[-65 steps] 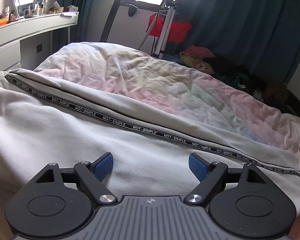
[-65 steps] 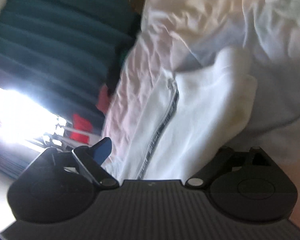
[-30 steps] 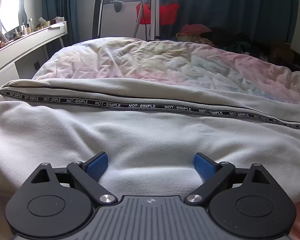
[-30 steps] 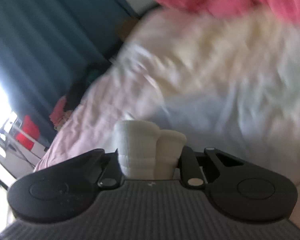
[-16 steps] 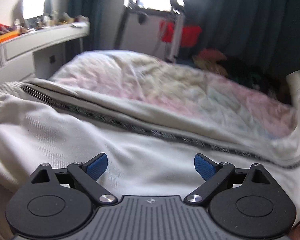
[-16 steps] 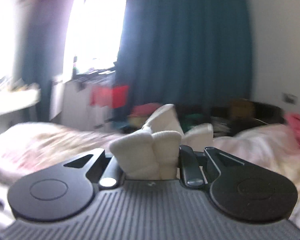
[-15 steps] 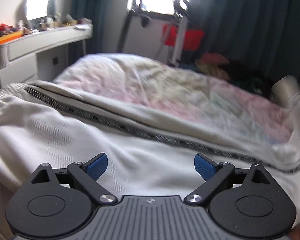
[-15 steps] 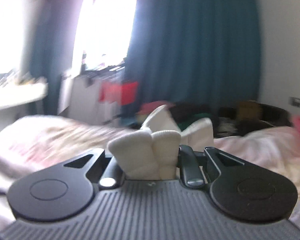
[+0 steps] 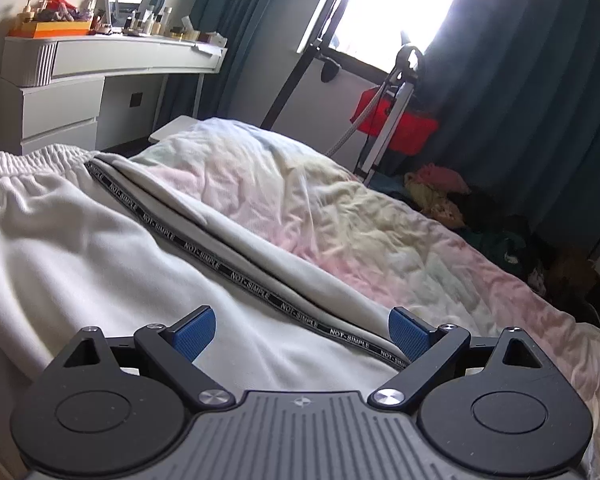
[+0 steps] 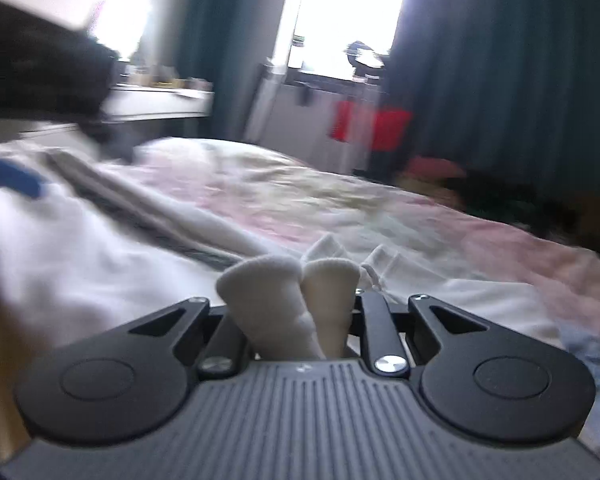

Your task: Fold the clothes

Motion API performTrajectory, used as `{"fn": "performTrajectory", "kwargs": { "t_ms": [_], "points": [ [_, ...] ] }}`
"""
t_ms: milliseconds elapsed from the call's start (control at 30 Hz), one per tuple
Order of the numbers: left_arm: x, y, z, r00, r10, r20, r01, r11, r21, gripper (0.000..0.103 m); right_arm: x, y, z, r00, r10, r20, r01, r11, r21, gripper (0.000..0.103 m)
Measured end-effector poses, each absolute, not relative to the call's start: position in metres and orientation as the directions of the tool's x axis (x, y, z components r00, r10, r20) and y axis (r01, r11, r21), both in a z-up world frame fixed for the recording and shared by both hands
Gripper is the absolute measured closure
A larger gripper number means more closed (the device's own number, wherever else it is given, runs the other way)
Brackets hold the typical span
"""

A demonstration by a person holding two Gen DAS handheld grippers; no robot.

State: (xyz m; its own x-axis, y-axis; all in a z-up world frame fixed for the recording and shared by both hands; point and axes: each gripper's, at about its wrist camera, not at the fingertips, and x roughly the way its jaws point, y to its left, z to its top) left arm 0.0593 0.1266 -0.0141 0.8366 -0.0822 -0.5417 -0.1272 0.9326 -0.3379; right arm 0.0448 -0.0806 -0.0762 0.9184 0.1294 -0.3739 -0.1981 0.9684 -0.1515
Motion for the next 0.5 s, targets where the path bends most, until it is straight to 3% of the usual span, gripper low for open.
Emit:
{"fn": "performTrajectory", "kwargs": {
  "t_ms": [167,200,267,300,333,500],
  "points": [
    [0.063,0.126,-0.020,0.823,-0.099,-0.559,-0.113,0.936,-0.332,0.008,0.055,-0.080,-0.086,0.873,0.174,-0.457,-0.243,0.965,-0.098,0.079],
    [0.063,0.126,-0.021,0.822,-0.105,-0.560,-0.108,0.936,-0.334,0.008,0.057,-0.084,-0.081,0.862,0.189,-0.471,-0.246,0.967,-0.063,0.073],
    [0.062,0.125,-0.021,0.824,-0.116,-0.555,-0.092,0.938,-0.333,0.009,0.056,-0.090,-0.071,0.831,0.231,-0.506,-0.253,0.967,0.026,0.047],
    [0.061,0.124,-0.021,0.827,-0.123,-0.548,-0.080,0.940,-0.332,0.009,0.053,-0.094,-0.068,0.809,0.265,-0.524,-0.259,0.962,0.087,0.027],
    [0.060,0.123,-0.020,0.830,-0.128,-0.544,-0.071,0.941,-0.330,0.009,0.049,-0.098,-0.065,0.785,0.309,-0.537,-0.270,0.951,0.153,0.017],
    [0.050,0.117,-0.017,0.834,-0.169,-0.526,-0.018,0.943,-0.333,0.010,0.021,-0.123,-0.045,0.707,0.463,-0.535,-0.289,0.879,0.379,0.019]
  ]
}}
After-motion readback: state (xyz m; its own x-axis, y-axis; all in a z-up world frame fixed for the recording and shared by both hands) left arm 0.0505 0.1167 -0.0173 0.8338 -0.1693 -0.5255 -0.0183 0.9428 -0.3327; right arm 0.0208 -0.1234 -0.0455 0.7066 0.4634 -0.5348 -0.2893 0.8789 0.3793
